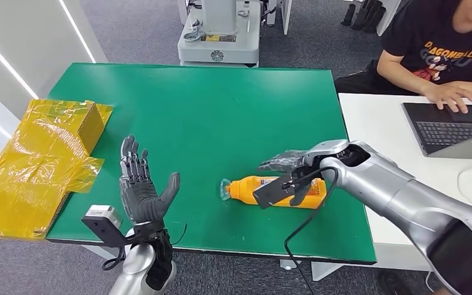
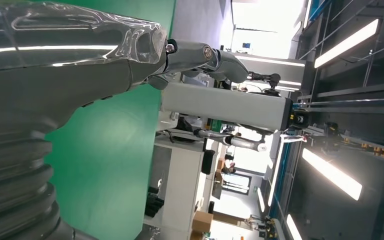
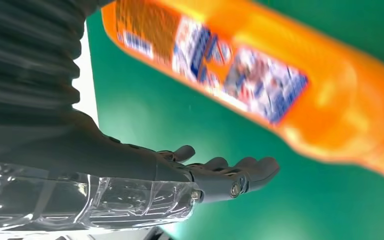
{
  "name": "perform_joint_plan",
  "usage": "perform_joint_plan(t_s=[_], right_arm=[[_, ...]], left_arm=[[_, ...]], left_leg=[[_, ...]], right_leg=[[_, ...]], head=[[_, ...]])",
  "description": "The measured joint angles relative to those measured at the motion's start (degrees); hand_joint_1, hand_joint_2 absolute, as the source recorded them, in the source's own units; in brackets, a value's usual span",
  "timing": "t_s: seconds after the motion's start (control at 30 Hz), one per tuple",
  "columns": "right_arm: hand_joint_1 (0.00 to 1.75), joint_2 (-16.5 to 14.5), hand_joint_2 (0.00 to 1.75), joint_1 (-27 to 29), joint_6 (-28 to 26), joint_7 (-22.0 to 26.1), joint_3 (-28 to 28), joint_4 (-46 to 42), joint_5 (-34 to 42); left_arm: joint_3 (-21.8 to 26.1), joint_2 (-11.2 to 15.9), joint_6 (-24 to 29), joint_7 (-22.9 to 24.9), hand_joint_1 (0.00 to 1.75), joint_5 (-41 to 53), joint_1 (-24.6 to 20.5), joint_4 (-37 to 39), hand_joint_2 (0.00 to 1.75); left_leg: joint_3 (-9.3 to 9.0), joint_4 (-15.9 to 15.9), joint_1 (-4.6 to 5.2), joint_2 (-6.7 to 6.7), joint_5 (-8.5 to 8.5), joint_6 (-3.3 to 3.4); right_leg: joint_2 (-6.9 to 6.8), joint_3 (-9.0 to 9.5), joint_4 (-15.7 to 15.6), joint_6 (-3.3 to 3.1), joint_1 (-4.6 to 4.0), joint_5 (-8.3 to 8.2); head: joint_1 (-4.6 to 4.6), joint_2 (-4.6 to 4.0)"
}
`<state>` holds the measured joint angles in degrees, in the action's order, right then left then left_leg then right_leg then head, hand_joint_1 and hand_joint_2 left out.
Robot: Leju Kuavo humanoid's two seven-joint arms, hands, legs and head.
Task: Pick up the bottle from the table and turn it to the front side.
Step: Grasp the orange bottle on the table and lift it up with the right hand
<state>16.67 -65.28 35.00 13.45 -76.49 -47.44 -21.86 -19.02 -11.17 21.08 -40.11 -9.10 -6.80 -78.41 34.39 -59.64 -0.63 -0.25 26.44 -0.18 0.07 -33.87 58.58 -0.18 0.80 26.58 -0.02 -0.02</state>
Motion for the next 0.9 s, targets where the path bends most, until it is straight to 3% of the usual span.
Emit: perform_joint_plan(t_s=[0.2,0.33,0.73,0.9], right_arm=[[0.0,5.7,1.75,-0.1,-1.0,-3.7,-4.9,-3.9,1.9],[0.0,7.1,1.75,-0.3,-2.8,-4.6,-7.1,-3.9,1.2],[0.0,5.3,1.75,2.6,-11.0,-3.1,-10.0,4.6,-2.6],[0.0,2.8,1.75,4.4,-19.4,-3.1,-9.7,8.8,-4.7]], left_arm=[[0.0,0.0,0.0,0.0,0.0,0.3,1.0,0.0,1.75],[0.0,0.0,0.5,0.0,0.0,0.7,1.0,0.0,1.75],[0.0,0.0,1.6,0.0,0.0,1.0,1.7,-0.1,1.75],[0.0,-0.1,1.7,0.0,0.0,1.6,2.2,-0.1,1.75]], left_leg=[[0.05,0.0,0.0,-0.03,0.01,0.01],[0.01,0.0,-0.01,0.0,0.01,0.01],[0.03,0.0,-0.01,-0.02,-0.01,0.0],[0.04,0.0,-0.01,-0.02,-0.01,0.0]], right_leg=[[-0.04,0.0,0.0,0.01,0.0,-0.01],[0.0,-0.01,0.0,0.01,0.0,-0.01],[-0.03,0.0,0.0,0.0,-0.02,-0.01],[-0.03,0.0,0.0,0.0,-0.02,-0.01]], head=[[0.0,0.0],[-0.01,0.0],[-0.01,0.0],[-0.01,0.0]])
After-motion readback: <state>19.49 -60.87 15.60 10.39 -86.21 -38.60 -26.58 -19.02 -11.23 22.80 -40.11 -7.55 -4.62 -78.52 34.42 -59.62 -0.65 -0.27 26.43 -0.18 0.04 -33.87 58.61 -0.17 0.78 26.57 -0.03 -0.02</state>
